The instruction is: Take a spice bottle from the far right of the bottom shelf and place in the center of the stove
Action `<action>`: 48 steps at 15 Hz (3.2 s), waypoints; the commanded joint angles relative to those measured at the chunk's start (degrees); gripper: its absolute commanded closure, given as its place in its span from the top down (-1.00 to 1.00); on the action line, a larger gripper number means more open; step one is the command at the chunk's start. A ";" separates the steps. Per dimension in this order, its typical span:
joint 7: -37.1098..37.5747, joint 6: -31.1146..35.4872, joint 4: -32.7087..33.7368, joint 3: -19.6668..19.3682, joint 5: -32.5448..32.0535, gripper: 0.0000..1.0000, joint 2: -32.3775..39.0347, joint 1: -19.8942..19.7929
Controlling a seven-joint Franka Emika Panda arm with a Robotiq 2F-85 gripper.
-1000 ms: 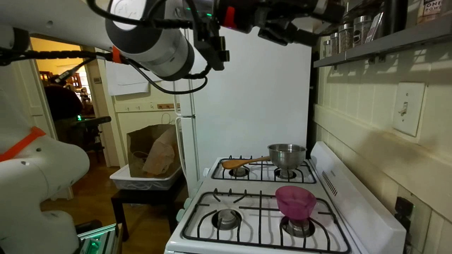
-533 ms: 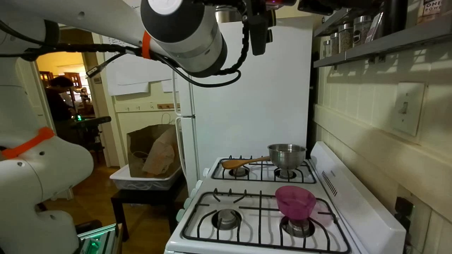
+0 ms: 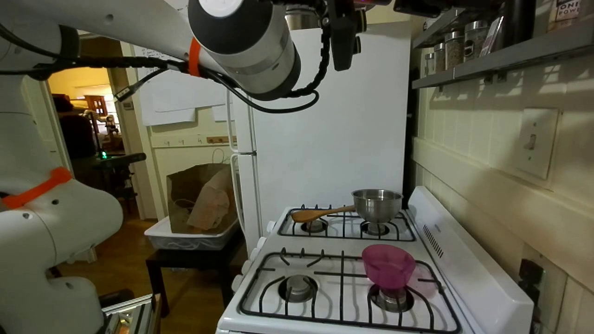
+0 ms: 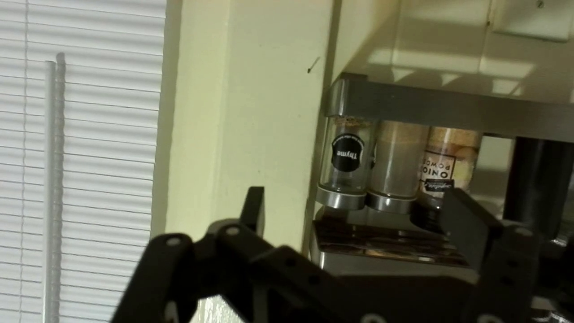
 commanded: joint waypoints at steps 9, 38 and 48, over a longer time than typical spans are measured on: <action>1.57 7.67 10.32 0.88 1.93 0.73 11.61 -1.48; 0.03 19.30 21.10 -2.22 3.36 0.31 26.38 4.75; 0.60 19.44 24.21 -1.37 1.39 0.26 29.13 3.83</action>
